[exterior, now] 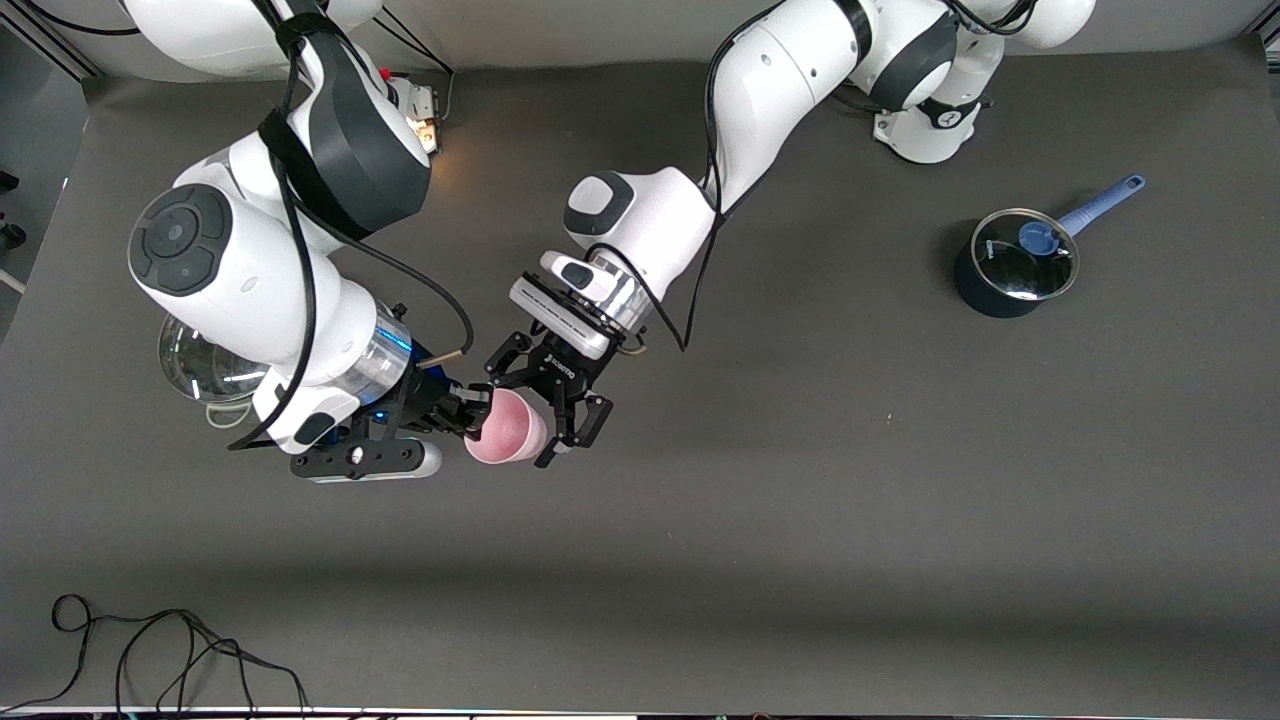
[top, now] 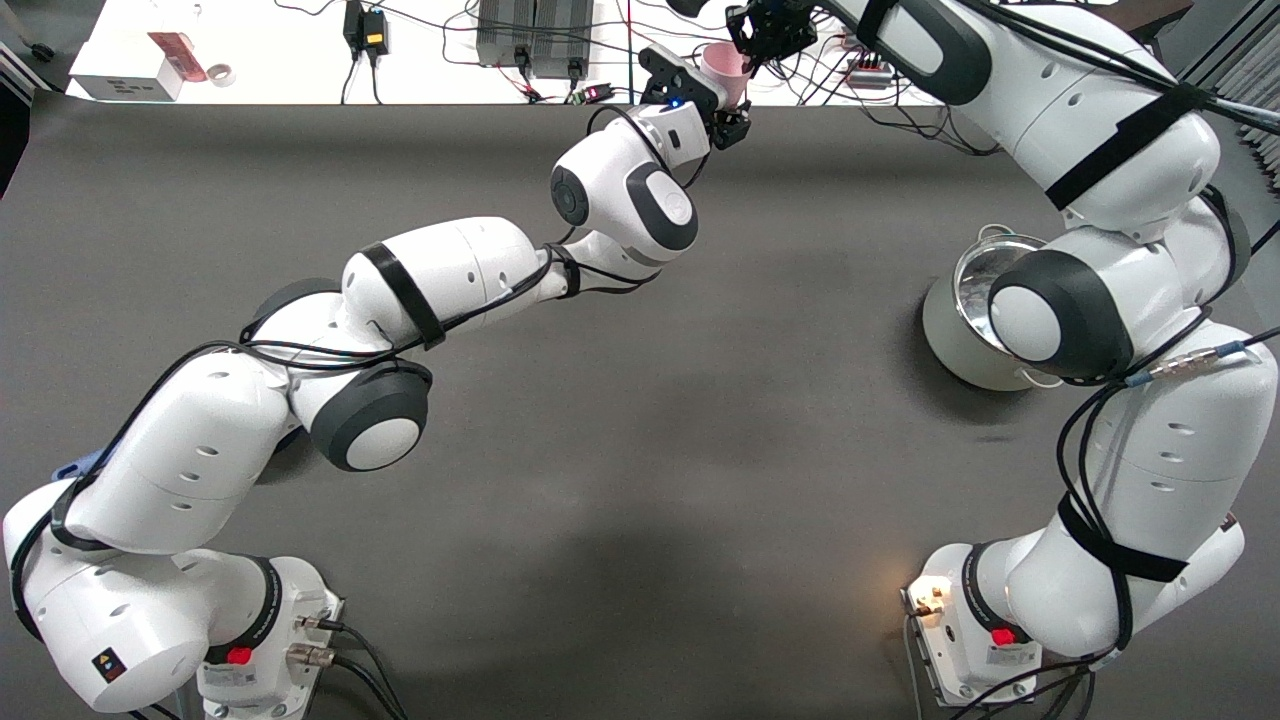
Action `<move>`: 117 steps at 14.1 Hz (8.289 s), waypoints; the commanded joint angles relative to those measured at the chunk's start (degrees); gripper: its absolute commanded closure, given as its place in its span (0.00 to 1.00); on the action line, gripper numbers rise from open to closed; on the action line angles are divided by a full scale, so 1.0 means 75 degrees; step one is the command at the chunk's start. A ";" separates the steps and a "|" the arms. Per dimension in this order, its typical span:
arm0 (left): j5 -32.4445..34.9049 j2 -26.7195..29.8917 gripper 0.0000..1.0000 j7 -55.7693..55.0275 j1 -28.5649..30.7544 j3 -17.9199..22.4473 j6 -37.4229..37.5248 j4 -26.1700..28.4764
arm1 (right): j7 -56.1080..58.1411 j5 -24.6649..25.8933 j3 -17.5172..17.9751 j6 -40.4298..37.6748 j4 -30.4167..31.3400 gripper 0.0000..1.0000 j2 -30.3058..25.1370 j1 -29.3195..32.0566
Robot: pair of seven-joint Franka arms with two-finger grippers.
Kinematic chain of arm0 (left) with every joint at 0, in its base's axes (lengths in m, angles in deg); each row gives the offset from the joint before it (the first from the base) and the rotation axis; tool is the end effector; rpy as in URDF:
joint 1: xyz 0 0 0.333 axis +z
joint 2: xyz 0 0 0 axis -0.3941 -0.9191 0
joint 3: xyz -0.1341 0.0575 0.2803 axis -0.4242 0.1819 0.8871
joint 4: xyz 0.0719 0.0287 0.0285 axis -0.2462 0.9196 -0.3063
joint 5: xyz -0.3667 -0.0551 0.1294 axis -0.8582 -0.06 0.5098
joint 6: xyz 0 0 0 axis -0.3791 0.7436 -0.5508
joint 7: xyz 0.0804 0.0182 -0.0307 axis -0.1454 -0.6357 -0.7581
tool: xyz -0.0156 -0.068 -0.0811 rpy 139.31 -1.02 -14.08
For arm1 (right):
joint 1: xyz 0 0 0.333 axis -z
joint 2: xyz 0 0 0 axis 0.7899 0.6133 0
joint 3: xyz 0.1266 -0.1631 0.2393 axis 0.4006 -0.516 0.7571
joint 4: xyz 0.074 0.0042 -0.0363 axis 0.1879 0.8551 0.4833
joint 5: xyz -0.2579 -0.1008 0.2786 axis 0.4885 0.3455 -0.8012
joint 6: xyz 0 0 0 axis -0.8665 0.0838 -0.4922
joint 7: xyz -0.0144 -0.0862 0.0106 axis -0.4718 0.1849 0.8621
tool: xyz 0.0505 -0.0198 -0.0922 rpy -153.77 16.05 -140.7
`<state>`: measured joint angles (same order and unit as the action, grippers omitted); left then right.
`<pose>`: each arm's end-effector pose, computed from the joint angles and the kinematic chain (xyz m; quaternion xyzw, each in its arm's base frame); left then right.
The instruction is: Transfer pink cup from left to right arm
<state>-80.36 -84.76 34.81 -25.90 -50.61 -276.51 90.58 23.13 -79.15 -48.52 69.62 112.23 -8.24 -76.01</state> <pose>0.5519 -0.5694 0.3872 0.7293 -0.2876 0.5944 0.1790 0.6652 0.3003 0.5419 -0.9940 0.0117 -0.0502 0.0967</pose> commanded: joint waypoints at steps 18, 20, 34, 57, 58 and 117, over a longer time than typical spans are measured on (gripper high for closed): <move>0.0289 0.4011 0.00 -0.0108 0.2176 0.0336 0.4519 0.3688 | 0.1681 0.1478 -0.0115 -0.0520 -0.0183 1.00 -0.0061 0.2016; 0.0417 0.4621 0.00 -0.0120 0.2387 0.0815 0.5712 0.4182 | 0.2304 0.1502 -0.0115 -0.0919 -0.0148 1.00 -0.0120 0.2379; 0.5103 0.5374 0.00 -0.3705 0.2458 0.4789 1.3884 0.2813 | 0.3887 0.1408 -0.0104 0.1711 0.2944 1.00 -0.0097 0.3424; 0.7543 0.5689 0.00 -0.6987 0.3935 0.4943 1.6242 0.2730 | 0.4674 0.0119 -0.0057 0.5348 0.4962 1.00 0.0325 0.3389; 0.7543 0.5725 0.00 -0.6987 0.3900 0.4932 1.6207 0.2823 | 0.4674 0.0119 -0.0057 0.5325 0.4985 1.00 0.0325 0.3389; 0.8375 0.6968 0.00 -0.7207 0.6208 0.1477 1.4918 0.3867 | 0.3475 0.1104 -0.1051 -0.0560 0.4444 0.00 -0.3928 0.2663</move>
<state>-17.91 -31.65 -15.19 21.96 -37.66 -166.77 122.56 44.54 -71.18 -53.72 61.93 141.24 -34.62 -56.09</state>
